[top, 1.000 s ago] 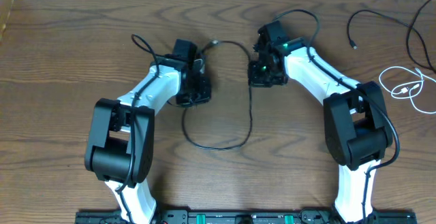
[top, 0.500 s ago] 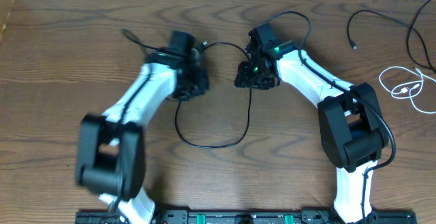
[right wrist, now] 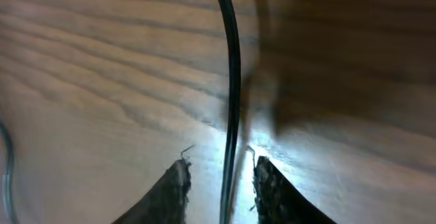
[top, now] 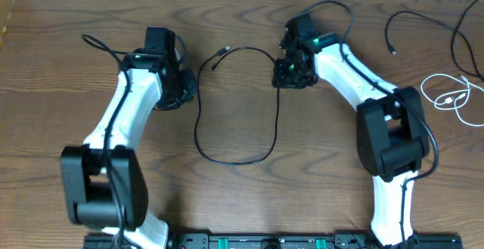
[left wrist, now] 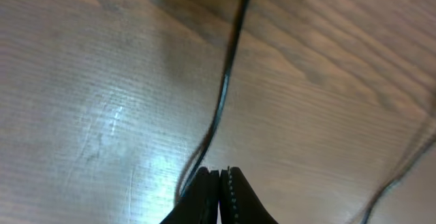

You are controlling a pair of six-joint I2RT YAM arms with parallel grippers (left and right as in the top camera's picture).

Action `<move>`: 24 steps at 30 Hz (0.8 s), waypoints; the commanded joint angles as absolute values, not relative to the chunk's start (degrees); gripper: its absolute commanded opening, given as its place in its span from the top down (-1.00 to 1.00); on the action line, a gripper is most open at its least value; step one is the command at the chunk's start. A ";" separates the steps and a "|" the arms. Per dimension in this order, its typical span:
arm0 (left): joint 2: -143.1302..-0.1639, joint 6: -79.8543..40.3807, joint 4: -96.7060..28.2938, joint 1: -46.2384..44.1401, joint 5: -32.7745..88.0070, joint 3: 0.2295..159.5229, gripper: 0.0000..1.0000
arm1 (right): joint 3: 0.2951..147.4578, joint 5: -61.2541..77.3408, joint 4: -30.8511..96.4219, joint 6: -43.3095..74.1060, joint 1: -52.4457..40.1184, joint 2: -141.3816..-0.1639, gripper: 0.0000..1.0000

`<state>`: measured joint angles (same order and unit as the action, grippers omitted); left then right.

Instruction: Untangle cables

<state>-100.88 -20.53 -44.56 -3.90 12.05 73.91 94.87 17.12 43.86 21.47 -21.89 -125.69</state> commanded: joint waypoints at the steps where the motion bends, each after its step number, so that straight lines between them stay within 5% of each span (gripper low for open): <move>1: -104.33 -19.07 -42.57 -3.79 11.05 73.19 0.85 | 95.61 18.50 42.76 21.82 -22.26 -128.31 0.57; 8: -109.65 -18.68 -41.08 -3.81 11.09 73.17 0.85 | 95.57 19.05 39.18 24.88 -25.02 -130.08 0.98; 24: -115.74 -5.63 -39.09 -3.29 21.63 72.44 0.85 | 95.57 20.12 39.00 25.74 -26.72 -130.45 0.98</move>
<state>-114.04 -11.18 -39.09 -3.38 15.99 73.73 94.91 19.38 39.09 24.64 -26.13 -129.01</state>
